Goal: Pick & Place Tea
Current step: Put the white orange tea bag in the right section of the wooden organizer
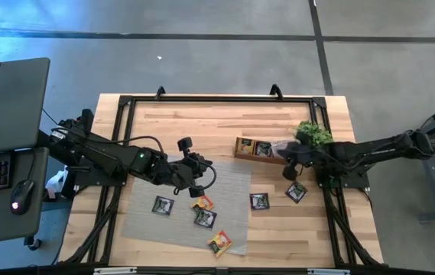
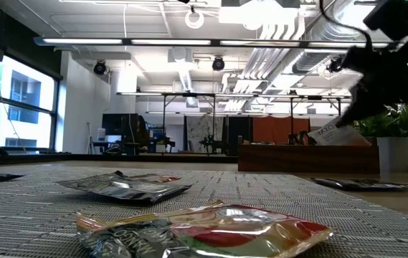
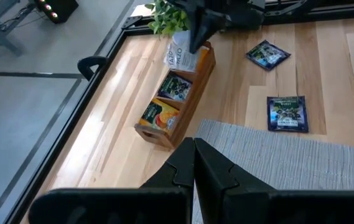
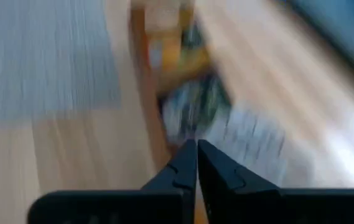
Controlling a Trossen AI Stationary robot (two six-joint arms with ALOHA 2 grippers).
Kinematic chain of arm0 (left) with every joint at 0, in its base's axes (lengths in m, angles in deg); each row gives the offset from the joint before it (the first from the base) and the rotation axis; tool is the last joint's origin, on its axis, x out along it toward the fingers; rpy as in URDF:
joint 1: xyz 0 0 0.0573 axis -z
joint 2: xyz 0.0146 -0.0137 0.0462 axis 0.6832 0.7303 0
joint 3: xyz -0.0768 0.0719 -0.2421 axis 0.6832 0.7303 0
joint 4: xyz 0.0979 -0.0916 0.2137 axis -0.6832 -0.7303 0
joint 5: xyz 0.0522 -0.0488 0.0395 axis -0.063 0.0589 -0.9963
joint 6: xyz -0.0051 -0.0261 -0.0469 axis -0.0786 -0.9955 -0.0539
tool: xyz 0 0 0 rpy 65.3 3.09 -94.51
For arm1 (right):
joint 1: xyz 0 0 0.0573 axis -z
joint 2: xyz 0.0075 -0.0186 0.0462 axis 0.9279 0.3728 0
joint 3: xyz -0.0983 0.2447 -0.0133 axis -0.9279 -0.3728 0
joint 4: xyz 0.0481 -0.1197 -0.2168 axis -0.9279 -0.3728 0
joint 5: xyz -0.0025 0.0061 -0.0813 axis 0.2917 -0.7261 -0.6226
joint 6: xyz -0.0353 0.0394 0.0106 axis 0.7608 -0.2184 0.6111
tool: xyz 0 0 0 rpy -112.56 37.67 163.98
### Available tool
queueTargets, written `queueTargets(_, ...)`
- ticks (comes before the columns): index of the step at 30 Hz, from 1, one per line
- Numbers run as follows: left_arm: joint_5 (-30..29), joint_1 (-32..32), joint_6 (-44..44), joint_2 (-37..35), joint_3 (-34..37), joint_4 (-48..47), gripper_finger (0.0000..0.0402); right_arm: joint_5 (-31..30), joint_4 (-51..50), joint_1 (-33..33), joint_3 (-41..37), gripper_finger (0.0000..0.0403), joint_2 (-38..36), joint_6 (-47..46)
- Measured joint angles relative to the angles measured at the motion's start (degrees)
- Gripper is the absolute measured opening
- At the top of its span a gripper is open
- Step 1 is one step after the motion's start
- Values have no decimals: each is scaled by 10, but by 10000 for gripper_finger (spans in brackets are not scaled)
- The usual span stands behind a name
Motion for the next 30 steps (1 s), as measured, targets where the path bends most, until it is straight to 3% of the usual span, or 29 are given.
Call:
queueTargets(4, 0, 0, 0, 0, 0, 1, 1, -2, 5, 0, 1, 13, 29, -32)
queueTargets(9, 0, 0, 0, 0, 0, 3, 1, -53, -19, 0, 0, 4, 69, -75)
queueTargets(17, 0, 0, 0, 0, 0, 2, 1, -43, -11, 0, 0, 6, 88, -124)
queueTargets(22, 0, 0, 0, 0, 0, 2, 1, -36, 13, 0, 8, 3, 86, -121)
queueTargets(30, 0, 0, 0, 0, 0, 2, 1, -14, 14, 0, 105, 3, 86, -68)
